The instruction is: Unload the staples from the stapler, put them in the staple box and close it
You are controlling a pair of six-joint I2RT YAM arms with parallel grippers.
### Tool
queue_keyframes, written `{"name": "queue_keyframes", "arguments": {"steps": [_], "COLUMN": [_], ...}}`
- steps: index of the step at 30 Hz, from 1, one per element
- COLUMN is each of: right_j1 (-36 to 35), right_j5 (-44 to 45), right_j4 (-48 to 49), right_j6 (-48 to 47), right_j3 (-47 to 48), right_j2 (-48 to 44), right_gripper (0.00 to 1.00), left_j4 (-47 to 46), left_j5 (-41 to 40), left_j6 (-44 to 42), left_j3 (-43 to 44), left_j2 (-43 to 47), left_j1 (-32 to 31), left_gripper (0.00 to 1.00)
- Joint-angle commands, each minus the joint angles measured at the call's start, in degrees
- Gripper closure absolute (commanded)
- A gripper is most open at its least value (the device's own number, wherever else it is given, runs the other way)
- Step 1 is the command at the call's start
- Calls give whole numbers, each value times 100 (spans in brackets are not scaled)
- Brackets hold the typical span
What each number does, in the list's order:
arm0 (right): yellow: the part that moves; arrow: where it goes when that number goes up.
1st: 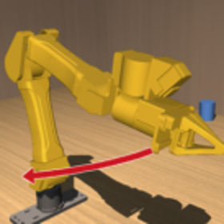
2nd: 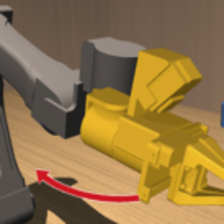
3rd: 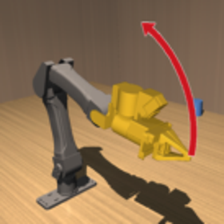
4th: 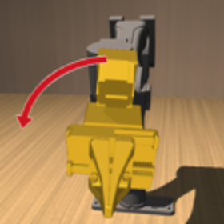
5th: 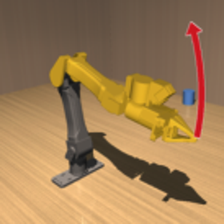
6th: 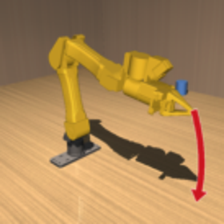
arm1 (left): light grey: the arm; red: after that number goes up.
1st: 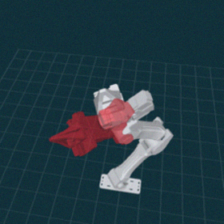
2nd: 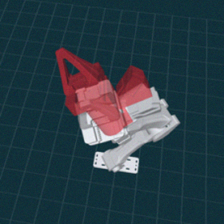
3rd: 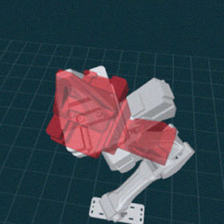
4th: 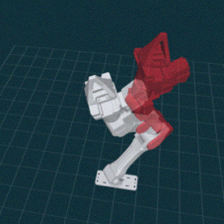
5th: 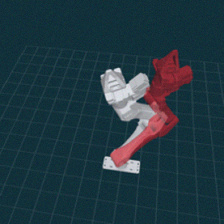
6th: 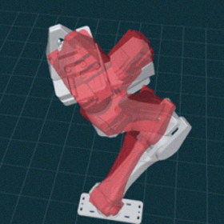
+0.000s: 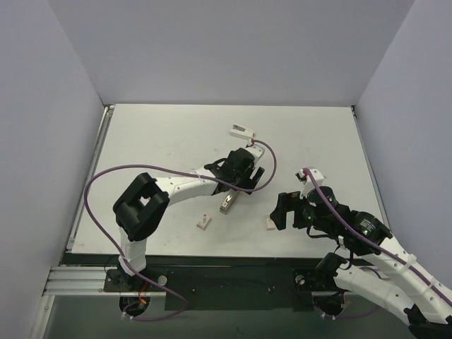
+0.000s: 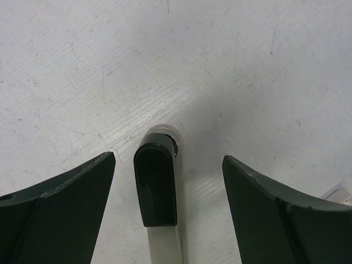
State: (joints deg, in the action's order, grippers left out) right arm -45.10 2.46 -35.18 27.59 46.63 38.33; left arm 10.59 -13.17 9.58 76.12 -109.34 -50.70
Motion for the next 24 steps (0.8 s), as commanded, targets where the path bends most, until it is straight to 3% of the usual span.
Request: {"name": "queue_keyframes", "arguments": {"steps": [1,5,13,24], "right_j1": [-34,-34,-25,-43], "right_j5": [211,211,124,88], "right_j4": [-112,-60,81,152], "right_j6": [-105,-149,-167,-149], "right_j3": [144,118,39,39], "right_j2": [149,245,404,474], "right_gripper": [5,5,5,4], "left_j4": [75,75,84,-31], "left_j5": [130,192,306,438], "left_j6": [-62,-44,-62,-53], "left_j3": [334,342,281,97], "left_j2": [-149,-202,-184,-149], "left_j1": [86,157,253,394], "left_gripper": [10,15,33,47]}}
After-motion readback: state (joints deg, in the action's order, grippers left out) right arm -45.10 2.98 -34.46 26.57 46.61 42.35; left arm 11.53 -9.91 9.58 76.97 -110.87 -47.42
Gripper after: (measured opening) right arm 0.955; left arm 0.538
